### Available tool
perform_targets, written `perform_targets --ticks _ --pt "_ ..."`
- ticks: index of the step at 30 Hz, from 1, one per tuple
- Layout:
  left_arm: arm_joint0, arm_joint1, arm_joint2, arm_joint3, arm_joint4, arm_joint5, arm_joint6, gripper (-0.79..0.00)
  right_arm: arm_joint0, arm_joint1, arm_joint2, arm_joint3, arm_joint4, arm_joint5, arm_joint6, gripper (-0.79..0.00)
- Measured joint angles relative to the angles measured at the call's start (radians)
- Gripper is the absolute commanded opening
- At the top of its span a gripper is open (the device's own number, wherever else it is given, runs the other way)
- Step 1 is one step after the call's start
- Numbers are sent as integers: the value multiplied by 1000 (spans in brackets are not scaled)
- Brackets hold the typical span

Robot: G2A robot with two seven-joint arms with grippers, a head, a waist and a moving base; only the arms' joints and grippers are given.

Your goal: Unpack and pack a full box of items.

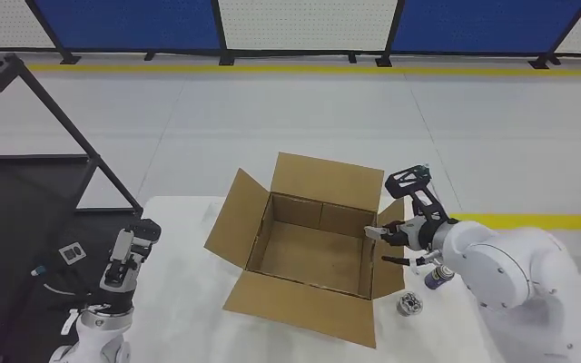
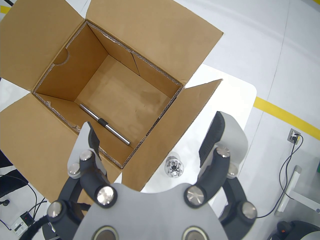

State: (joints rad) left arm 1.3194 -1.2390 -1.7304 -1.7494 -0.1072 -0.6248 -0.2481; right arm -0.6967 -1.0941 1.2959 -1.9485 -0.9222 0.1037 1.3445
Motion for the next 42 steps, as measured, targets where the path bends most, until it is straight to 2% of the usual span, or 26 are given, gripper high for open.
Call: perform_targets --ticks 16,19,22,25,30,33,42 --pt "0 0 0 0 0 0 0 0 -2 0 0 0 2 -1 -2 0" --pt "2 0 -1 -2 1 5 1 0 -31 2 13 5 21 -20 -47 0" --pt "13 2 -14 -9 14 22 -4 0 -37 4 33 16 61 -23 -36 0" --pt "30 6 -36 -8 18 18 -15 0 -22 5 47 48 116 3 14 0" --pt "69 12 -84 -5 -20 -4 -38 0 29 2 70 152 250 123 101 0" --pt "88 13 -98 -4 -58 -6 -44 0 62 3 57 204 245 178 137 0" --pt "92 14 -103 -3 -70 -3 -47 0 65 3 54 207 242 182 141 0"
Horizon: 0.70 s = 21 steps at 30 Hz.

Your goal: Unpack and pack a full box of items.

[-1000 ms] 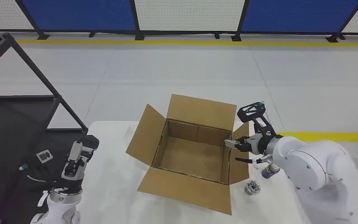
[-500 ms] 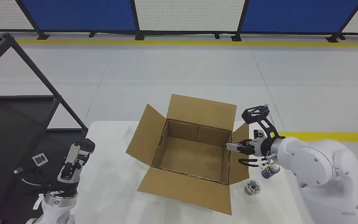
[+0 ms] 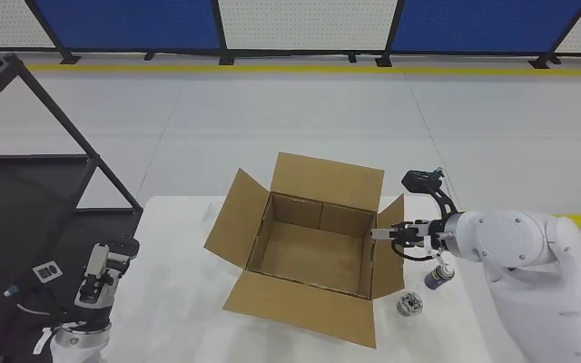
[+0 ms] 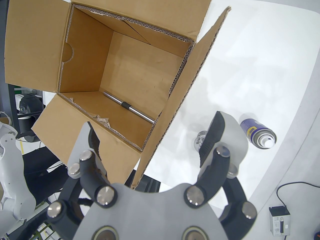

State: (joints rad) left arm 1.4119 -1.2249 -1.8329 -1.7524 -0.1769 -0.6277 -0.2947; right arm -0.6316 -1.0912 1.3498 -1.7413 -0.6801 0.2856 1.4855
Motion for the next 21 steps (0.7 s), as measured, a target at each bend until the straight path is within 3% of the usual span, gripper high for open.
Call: perform_targets --ticks 8,14,15,16,19,21 --pt "0 0 0 0 0 0 0 0 -23 0 -11 16 20 -18 -30 0" --pt "0 0 0 0 0 0 0 0 -15 0 -24 50 67 32 -36 0" --pt "0 0 0 0 0 0 0 0 -13 0 -24 56 75 40 -38 -114" --pt "0 0 0 0 0 0 0 0 -11 0 -23 60 83 48 -39 -403" --pt "0 0 0 0 0 0 0 0 -9 1 -17 68 107 67 -42 -529" --pt "0 0 0 0 0 0 0 0 -10 4 -12 68 112 79 -42 -690"
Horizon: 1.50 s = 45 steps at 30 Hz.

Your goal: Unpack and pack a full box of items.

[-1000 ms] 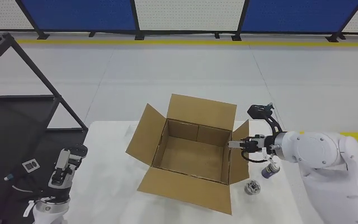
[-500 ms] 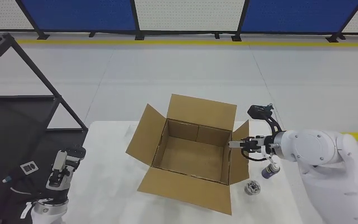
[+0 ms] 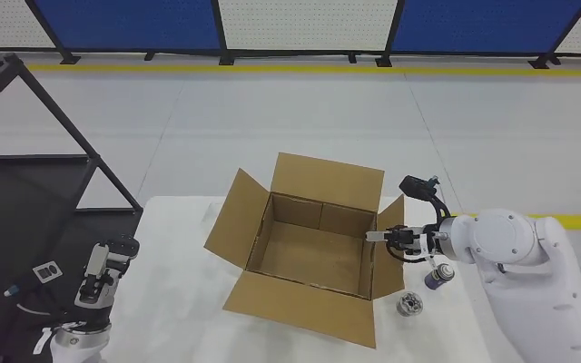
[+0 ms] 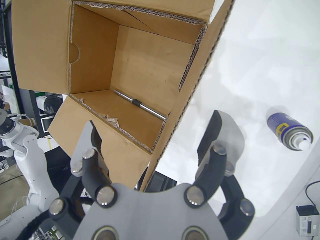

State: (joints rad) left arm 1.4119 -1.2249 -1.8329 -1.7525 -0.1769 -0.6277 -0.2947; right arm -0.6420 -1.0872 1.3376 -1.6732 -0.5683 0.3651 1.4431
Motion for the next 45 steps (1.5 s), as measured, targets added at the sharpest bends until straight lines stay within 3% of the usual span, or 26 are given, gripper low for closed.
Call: perform_targets --ticks 1,20,31,45 --pt "0 0 0 0 0 0 0 0 -2 1 2 -1 0 8 -2 -785" --pt "0 0 0 0 0 0 0 0 -15 7 5 3 -18 38 -32 -785" --pt "0 0 0 0 0 0 0 0 6 21 12 69 79 15 -3 -785" --pt "0 0 0 0 0 0 0 0 86 90 -67 215 264 -35 47 -785"
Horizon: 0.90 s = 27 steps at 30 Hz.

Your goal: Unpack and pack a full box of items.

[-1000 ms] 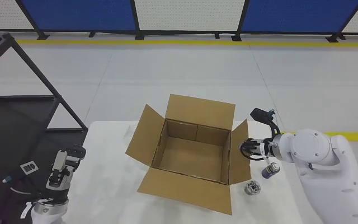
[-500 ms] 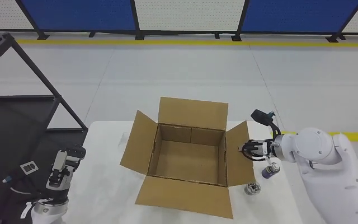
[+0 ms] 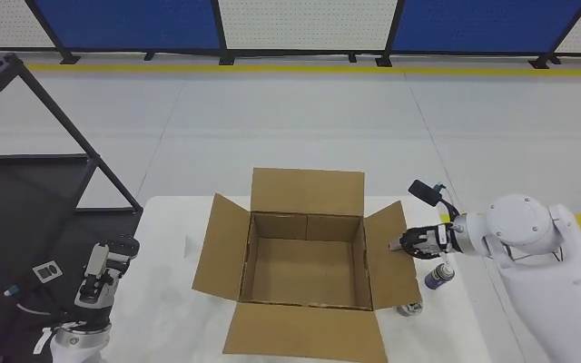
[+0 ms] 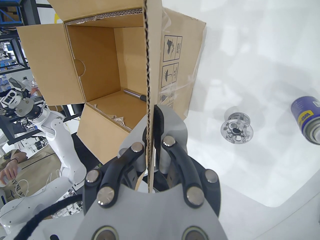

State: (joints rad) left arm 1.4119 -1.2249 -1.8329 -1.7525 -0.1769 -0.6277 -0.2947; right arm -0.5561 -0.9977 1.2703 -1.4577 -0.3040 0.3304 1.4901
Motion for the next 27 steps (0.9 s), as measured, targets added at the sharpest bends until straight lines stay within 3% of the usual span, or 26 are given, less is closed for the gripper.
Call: perform_targets --ticks 18,27 --pt "0 0 0 0 0 0 0 0 -10 8 -25 13 18 16 -19 -785" --pt "0 0 0 0 0 0 0 0 92 22 -125 179 169 22 -23 -785"
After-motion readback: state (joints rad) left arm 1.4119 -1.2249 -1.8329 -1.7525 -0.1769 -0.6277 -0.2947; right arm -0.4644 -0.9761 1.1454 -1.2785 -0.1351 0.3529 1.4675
